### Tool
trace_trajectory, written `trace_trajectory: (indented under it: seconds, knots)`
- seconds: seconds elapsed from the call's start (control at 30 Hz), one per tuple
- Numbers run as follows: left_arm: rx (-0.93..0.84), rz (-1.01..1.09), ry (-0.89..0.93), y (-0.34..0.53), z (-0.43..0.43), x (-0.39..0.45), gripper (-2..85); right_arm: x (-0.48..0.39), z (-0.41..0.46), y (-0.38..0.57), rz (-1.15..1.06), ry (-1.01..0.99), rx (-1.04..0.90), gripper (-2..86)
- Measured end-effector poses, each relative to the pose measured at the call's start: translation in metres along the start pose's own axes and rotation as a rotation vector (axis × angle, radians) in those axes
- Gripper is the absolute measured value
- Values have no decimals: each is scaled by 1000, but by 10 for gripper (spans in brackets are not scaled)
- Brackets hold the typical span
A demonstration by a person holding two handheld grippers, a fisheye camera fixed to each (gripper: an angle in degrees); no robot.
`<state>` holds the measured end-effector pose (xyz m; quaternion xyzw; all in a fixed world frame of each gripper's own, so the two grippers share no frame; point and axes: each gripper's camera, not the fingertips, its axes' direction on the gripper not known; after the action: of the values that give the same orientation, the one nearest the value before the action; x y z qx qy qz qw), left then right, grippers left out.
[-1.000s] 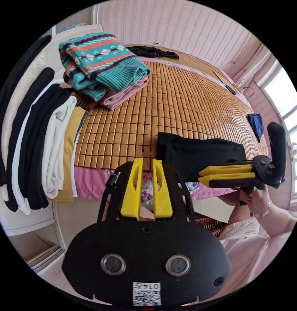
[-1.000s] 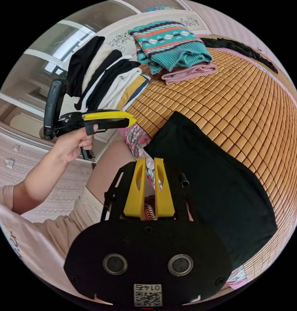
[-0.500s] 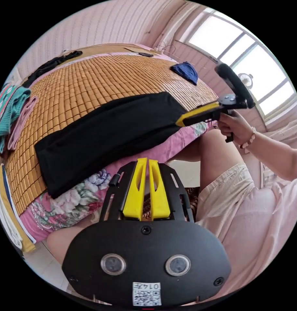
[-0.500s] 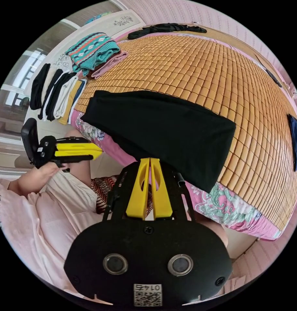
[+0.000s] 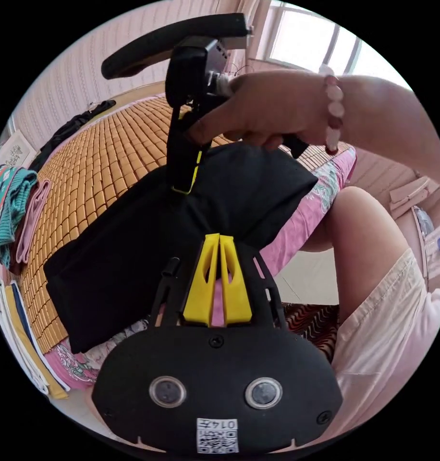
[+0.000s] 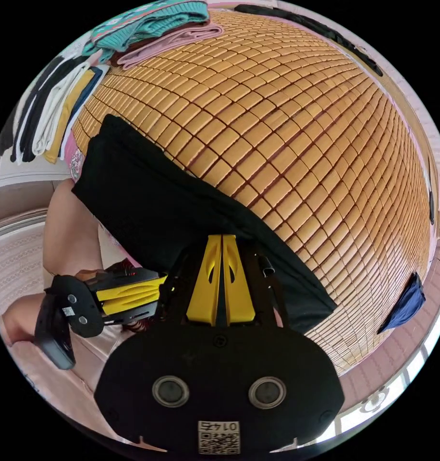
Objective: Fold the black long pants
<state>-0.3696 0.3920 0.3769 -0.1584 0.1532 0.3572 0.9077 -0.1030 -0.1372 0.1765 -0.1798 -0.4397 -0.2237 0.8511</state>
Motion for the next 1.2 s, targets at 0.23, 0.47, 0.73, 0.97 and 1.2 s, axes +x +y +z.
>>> trace_trajectory:
  seconds: [0.23,0.47,0.73,0.97,1.2]
  knots:
    - [-50,116,-90,19,18,21,-9,42,-33,-7,26,-39,-14,-4]
    - [49,101,-78,40,18,27,3,99,-111,85,62,-216,273,0]
    - [188,191,40,35,11,68,133,224,-114,335,625,-273,404,97]
    - [134,376,52,6,40,122,151,267,-109,401,650,-666,461,58]
    - [116,326,-64,-14,45,129,75,253,-189,442,427,-818,583,43]
